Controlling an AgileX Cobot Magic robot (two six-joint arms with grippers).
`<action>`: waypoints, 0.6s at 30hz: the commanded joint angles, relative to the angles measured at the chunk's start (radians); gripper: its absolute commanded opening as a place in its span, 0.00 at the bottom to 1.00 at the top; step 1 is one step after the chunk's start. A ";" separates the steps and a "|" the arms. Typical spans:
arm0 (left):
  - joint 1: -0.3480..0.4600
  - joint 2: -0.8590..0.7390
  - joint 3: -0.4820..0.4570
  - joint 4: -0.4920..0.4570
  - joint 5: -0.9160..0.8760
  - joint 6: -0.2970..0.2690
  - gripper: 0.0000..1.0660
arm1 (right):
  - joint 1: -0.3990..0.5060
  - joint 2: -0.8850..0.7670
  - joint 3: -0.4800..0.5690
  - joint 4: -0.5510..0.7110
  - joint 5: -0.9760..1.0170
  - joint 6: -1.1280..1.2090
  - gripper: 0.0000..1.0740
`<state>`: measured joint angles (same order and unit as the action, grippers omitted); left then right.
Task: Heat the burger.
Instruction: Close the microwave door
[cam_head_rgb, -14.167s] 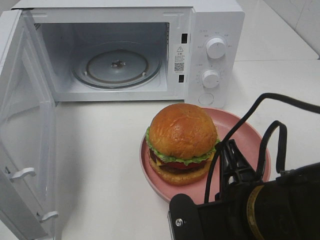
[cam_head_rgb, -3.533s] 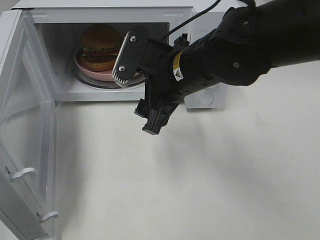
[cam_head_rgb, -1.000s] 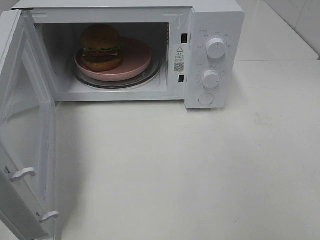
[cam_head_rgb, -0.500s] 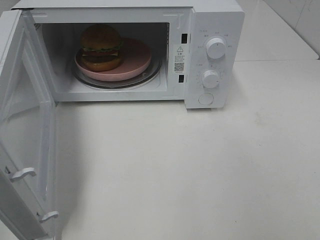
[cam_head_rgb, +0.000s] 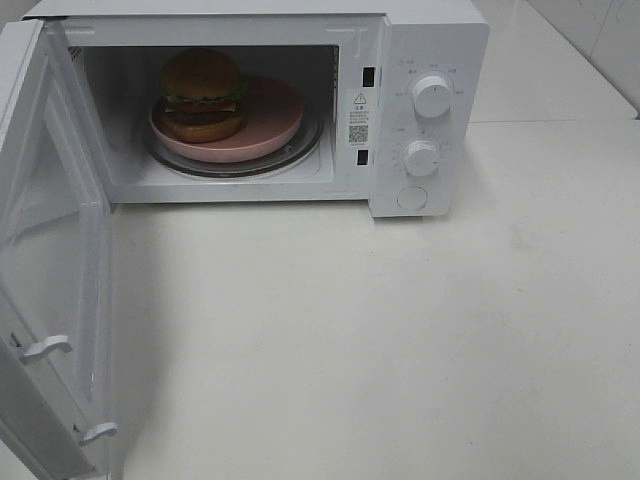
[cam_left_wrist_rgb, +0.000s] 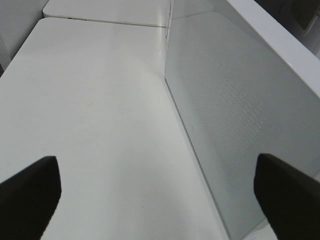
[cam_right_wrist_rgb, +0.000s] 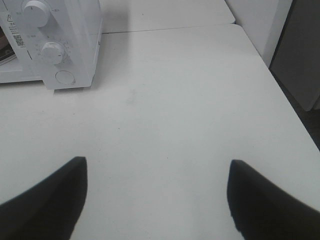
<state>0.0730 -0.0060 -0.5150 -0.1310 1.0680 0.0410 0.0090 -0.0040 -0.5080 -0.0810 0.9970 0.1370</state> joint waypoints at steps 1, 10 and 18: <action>0.002 -0.017 -0.001 0.002 0.002 -0.007 0.92 | -0.003 -0.027 0.004 0.000 0.002 -0.014 0.70; 0.002 -0.017 -0.001 0.002 0.002 -0.007 0.92 | -0.003 -0.027 0.004 0.000 0.002 -0.014 0.70; 0.002 -0.017 -0.001 0.002 0.002 -0.007 0.92 | -0.003 -0.027 0.004 0.000 0.002 -0.014 0.70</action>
<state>0.0730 -0.0060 -0.5150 -0.1310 1.0680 0.0410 0.0090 -0.0040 -0.5080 -0.0810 0.9970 0.1370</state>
